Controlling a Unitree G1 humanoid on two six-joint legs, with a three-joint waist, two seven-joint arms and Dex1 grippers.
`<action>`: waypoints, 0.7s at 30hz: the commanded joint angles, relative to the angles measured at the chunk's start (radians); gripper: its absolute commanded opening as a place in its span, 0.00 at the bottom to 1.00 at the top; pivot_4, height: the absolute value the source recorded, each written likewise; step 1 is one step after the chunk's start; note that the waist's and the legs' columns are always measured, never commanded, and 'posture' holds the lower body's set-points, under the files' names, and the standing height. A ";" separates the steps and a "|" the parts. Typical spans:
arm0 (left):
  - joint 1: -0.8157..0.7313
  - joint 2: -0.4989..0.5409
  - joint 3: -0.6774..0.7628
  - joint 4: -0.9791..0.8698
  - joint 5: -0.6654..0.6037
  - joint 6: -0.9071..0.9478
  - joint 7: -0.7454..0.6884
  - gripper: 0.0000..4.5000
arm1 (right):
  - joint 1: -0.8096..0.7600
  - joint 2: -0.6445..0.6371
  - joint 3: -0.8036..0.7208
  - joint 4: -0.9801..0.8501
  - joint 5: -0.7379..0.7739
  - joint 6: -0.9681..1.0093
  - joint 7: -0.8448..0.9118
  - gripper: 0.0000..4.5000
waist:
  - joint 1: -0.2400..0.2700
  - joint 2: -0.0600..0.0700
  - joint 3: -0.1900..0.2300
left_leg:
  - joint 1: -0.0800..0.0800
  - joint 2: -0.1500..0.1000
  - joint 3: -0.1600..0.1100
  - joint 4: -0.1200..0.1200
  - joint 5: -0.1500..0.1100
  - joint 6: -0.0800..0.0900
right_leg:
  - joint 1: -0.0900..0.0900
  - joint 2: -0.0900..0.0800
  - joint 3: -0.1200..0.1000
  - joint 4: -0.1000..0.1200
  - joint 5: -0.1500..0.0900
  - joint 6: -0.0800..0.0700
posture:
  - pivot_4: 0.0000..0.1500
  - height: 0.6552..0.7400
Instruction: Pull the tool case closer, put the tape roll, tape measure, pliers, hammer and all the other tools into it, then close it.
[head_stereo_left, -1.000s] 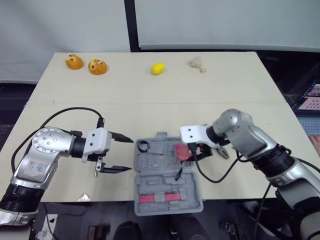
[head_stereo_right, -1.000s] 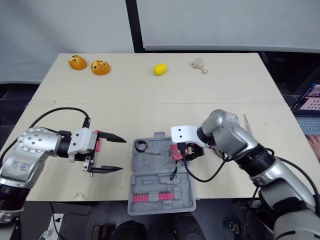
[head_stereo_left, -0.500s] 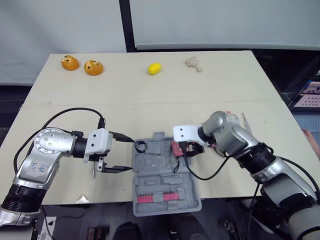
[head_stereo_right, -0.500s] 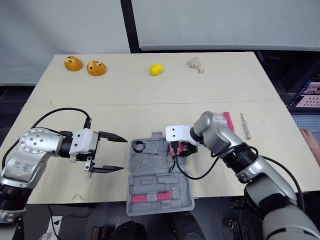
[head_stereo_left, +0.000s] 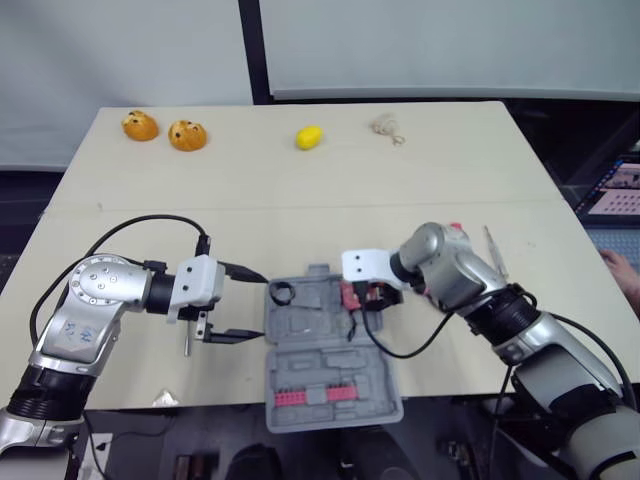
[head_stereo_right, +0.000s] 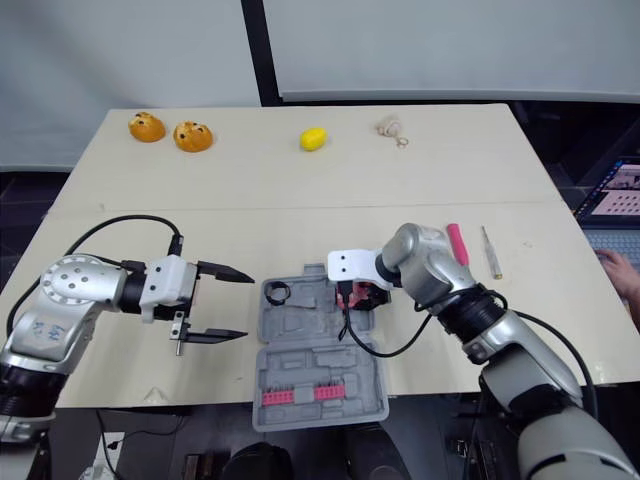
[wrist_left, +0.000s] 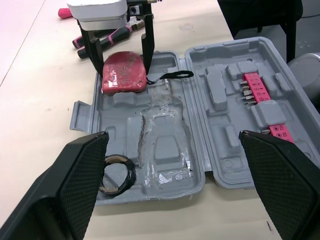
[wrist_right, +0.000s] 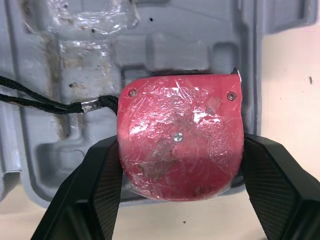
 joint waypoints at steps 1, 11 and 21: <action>-0.017 0.000 0.007 -0.016 -0.005 -0.009 0.002 1.00 | -0.037 0.005 -0.086 -0.052 0.045 0.047 -0.002 0.99 | -0.001 0.000 0.000 | 0.000 0.000 0.000 0.000 0.000 0.000 | 0.000 0.000 0.000 0.000 0.000 0.000 | 1.00 1.00; 0.001 0.011 0.042 -0.043 -0.016 0.002 0.021 1.00 | 0.121 -0.020 -0.390 -0.105 0.353 -0.080 -0.006 0.90 | 0.004 -0.002 -0.001 | 0.000 0.000 -0.002 0.000 0.000 0.000 | 0.002 0.000 -0.001 -0.001 0.000 0.000 | 1.00 1.00; -0.006 0.007 0.038 -0.047 -0.016 0.013 0.042 1.00 | 0.267 0.072 -0.460 0.145 0.411 -0.426 -0.078 0.51 | 0.001 -0.001 -0.001 | 0.000 0.000 -0.001 -0.001 0.000 0.000 | 0.002 0.000 0.000 -0.001 0.000 0.000 | 1.00 1.00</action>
